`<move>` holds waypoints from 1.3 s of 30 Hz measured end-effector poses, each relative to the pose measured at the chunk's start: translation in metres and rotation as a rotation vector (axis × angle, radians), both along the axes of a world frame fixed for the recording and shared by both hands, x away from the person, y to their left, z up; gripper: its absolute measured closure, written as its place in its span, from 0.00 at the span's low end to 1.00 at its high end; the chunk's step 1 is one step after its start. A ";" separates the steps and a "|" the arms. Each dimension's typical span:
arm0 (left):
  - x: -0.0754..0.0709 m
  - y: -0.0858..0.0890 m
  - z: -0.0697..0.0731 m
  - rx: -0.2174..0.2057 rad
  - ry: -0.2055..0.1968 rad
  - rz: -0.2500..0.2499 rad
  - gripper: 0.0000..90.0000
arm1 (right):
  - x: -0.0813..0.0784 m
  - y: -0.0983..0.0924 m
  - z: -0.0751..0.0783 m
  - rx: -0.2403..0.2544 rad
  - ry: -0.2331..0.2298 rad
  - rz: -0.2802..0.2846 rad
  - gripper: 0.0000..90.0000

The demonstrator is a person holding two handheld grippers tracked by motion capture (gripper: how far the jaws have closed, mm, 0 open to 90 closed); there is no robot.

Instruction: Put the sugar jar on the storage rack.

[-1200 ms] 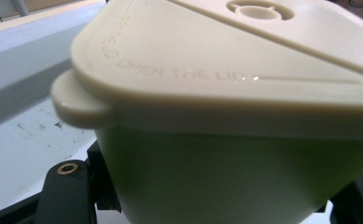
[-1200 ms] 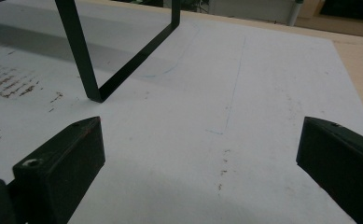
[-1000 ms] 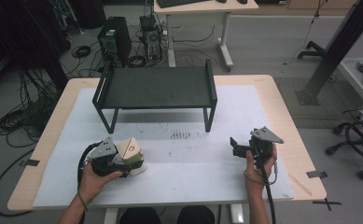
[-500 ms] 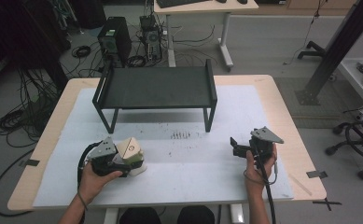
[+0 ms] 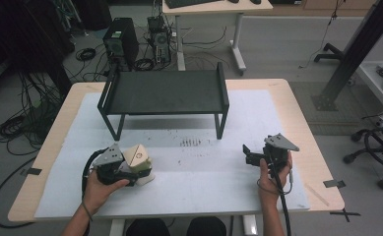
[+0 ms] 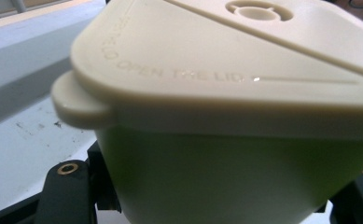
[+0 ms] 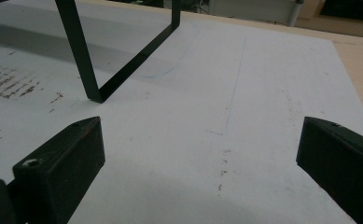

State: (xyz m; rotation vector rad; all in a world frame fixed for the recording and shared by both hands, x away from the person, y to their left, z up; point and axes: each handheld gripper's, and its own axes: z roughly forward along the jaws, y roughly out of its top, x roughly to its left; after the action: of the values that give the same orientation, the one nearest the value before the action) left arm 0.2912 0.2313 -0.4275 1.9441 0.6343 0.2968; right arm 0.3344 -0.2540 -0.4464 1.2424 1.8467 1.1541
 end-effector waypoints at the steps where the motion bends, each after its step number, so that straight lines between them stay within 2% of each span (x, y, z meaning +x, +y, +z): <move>1: 0.000 0.000 0.000 0.000 0.000 0.000 0.33 | 0.000 0.000 0.000 0.000 0.000 0.000 0.01; 17: 0.000 -0.001 0.002 0.012 0.006 0.002 0.33 | 0.000 0.000 0.000 0.003 0.001 0.000 0.01; 21: -0.001 0.000 0.006 -0.015 0.013 0.000 0.33 | 0.000 0.000 0.000 0.005 0.000 -0.001 0.01; 25: -0.002 -0.001 0.021 -0.030 -0.005 -0.015 0.33 | 0.000 0.000 0.000 0.001 -0.001 0.005 0.01; 35: 0.001 -0.001 0.067 -0.028 -0.038 -0.053 0.33 | -0.001 0.001 0.001 -0.014 -0.004 0.000 0.01; 36: 0.002 0.000 0.077 -0.028 -0.046 -0.057 0.33 | -0.001 0.001 0.001 -0.013 0.000 -0.001 0.01; 37: 0.002 0.000 0.077 -0.028 -0.046 -0.057 0.33 | -0.001 0.001 0.001 -0.013 0.000 -0.001 0.01; 39: 0.005 0.001 0.086 -0.030 -0.051 -0.061 0.33 | -0.001 0.001 0.001 -0.012 -0.001 -0.005 0.01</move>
State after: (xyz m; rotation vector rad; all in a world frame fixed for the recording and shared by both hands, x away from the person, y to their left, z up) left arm 0.2957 0.2325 -0.3411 1.9175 0.5421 0.2964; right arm 0.3330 -0.2533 -0.4452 1.2392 1.8455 1.1397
